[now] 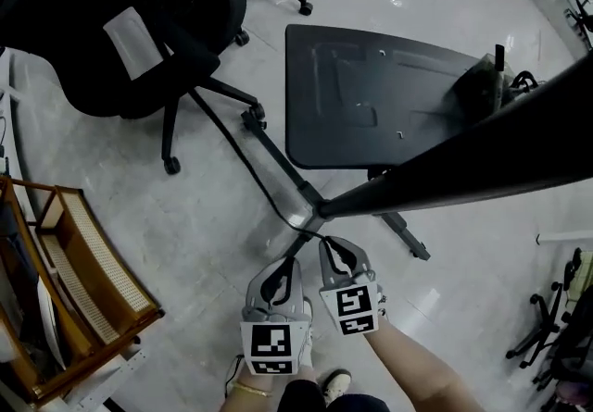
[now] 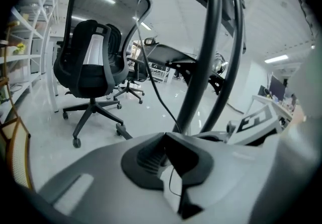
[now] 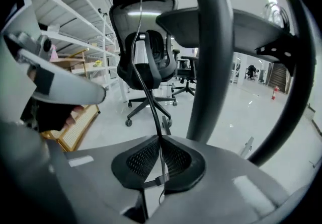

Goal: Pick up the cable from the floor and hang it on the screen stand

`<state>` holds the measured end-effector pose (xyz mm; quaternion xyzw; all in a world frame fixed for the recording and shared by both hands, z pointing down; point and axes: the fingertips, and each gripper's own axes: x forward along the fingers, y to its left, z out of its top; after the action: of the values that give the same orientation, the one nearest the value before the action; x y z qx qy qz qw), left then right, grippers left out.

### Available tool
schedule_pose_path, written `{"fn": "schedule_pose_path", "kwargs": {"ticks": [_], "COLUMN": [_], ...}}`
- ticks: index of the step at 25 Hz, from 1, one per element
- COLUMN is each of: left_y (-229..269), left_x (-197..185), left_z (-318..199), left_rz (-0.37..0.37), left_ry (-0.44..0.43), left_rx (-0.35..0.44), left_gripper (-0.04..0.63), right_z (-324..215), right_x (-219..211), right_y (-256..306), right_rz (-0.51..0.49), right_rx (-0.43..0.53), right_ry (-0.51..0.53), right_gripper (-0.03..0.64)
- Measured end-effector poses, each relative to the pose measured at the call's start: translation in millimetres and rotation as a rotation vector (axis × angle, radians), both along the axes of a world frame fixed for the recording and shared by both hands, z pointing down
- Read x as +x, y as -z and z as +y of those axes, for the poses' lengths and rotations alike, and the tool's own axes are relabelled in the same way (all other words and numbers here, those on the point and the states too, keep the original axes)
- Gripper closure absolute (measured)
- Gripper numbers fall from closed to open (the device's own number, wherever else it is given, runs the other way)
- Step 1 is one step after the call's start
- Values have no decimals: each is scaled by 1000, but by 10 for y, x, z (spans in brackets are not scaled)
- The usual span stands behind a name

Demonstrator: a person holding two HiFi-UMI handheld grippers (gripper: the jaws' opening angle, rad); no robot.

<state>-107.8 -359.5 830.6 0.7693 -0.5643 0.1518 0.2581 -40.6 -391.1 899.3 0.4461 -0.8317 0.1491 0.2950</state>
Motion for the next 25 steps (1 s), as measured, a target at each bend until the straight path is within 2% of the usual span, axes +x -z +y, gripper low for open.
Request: {"fn": "schedule_pose_path", "kwargs": {"ticks": [3, 5, 9, 13, 16, 21, 25], "left_y": [527, 997, 2146, 3355, 4157, 5349, 6179], "left_x": [266, 477, 844, 1237, 1553, 1985, 2211], "left_z": [270, 441, 510, 499, 538, 342, 176], "left_rz": [5, 7, 53, 108, 114, 76, 49], "left_ry": [-74, -138, -236, -290, -354, -478, -558], "left_rx": [-3, 1, 52, 71, 94, 231, 370], "left_gripper": [588, 588, 588, 588, 588, 588, 588], "right_z": [335, 537, 731, 798, 846, 715, 617], "right_x": [186, 354, 770, 1312, 1632, 1979, 2046], "right_y": [650, 1191, 2332, 3558, 4454, 5845, 6799], "right_rz": [-75, -96, -136, -150, -143, -138, -130], "right_rx": [0, 33, 103, 175, 232, 382, 502], "right_ry": [-32, -47, -117, -190, -231, -305, -309], "right_gripper": [597, 597, 597, 598, 598, 597, 597]}}
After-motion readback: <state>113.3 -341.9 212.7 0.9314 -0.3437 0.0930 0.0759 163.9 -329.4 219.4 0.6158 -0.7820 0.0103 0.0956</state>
